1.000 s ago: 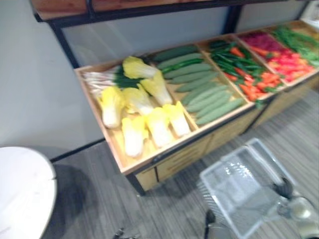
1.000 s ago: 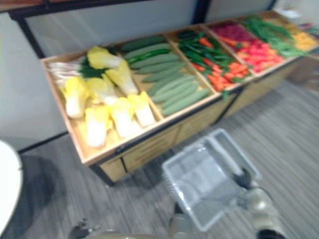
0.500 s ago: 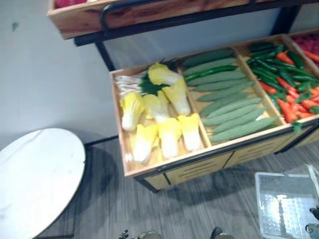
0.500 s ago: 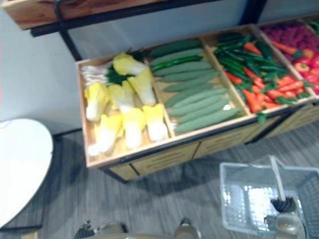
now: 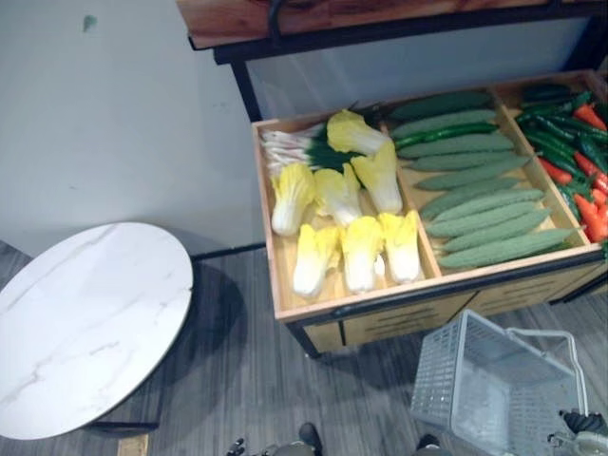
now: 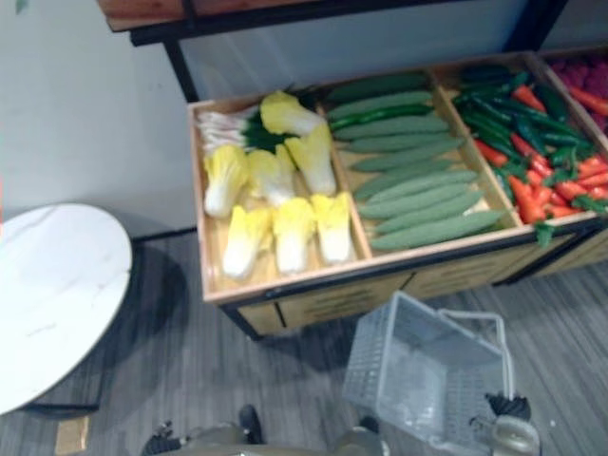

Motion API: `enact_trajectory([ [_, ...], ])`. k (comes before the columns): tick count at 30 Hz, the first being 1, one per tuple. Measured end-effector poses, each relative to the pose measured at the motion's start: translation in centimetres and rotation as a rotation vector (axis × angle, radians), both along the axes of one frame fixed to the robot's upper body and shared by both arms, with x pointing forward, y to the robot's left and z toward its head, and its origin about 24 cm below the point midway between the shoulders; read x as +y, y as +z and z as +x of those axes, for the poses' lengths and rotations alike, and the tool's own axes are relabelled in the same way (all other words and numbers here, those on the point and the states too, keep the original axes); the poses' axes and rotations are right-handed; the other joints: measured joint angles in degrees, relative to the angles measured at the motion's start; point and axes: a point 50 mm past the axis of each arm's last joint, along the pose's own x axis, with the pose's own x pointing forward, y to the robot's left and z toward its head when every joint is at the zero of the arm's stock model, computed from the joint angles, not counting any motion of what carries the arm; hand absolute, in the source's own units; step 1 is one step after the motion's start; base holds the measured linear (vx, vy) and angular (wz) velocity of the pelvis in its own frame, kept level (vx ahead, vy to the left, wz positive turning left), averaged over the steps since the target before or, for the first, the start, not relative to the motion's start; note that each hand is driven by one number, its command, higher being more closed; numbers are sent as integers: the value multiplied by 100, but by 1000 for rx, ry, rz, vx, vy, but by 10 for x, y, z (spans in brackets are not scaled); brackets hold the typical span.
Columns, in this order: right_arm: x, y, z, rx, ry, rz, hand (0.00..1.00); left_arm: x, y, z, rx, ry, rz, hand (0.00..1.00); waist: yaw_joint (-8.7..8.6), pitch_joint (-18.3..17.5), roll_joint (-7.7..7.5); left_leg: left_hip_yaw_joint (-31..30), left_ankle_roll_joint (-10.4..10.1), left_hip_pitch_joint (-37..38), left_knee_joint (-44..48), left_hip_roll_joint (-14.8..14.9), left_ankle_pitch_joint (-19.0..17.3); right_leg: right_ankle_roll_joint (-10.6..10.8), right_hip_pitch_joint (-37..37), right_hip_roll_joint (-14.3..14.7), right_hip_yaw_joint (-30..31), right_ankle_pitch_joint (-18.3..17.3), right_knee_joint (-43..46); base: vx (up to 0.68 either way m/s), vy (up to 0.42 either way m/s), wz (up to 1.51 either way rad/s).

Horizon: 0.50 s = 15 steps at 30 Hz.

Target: Pick vegetable in the basket

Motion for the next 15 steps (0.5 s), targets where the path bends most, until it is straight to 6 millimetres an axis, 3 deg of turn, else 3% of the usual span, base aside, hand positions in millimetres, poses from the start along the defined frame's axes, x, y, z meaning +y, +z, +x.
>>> enact_trajectory([
  [5, 26, -18, 2, 5, -3, 91, 100, 16, 5, 9, -23, -10, 53, 0, 22, 16, -24, -70, -5, 270, -342, 157, 109, -371, -399, 195, 484, 784, 601, 65, 100, -10],
  [6, 29, -21, -1, -5, -26, 114, 100, 18, 7, 13, -39, 3, 59, 0, 18, 64, -104, -113, 28, 316, -432, 112, 131, -328, -408, 146, 515, 838, 670, 79, 61, 17],
  [9, 37, -29, -17, -18, -120, 164, 100, 20, 9, 19, -67, 51, 56, 0, 39, 66, -220, -276, 112, 307, -535, -30, 238, -309, -301, 123, 730, 850, 533, 125, 53, 36],
  [15, 43, -38, -40, -46, -301, 235, 100, 21, 7, 11, -86, 240, 30, 0, 167, 68, -96, -354, 112, 373, -538, -33, 255, -242, 163, 242, 692, 801, -111, 133, -35, 12],
])
